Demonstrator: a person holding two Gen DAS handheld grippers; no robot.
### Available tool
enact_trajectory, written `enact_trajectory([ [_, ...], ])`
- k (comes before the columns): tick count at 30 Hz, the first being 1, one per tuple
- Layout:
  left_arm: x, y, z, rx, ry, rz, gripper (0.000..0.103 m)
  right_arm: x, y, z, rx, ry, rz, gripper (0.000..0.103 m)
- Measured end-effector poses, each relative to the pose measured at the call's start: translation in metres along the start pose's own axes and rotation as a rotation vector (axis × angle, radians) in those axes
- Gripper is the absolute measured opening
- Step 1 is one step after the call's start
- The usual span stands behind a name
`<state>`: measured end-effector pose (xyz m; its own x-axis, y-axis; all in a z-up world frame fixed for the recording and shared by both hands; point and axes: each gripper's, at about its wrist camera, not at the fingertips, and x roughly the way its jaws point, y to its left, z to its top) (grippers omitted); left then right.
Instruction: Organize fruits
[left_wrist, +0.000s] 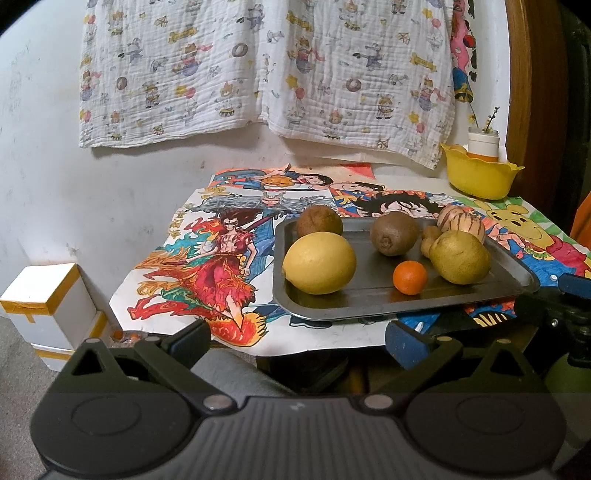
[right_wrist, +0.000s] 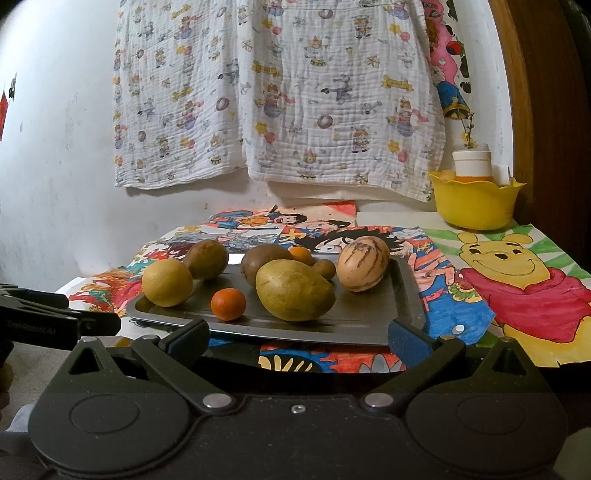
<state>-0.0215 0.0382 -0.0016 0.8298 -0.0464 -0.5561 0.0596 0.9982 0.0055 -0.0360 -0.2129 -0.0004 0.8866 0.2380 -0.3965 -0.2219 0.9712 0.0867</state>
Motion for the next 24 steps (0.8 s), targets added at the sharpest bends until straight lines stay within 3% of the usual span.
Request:
enact_trajectory([
  [24, 0.0041, 0.0004, -0.0014, -0.008, 0.014, 0.007, 0.103, 0.0003, -0.0001, -0.0001, 0.000, 0.000, 0.001, 0.102],
])
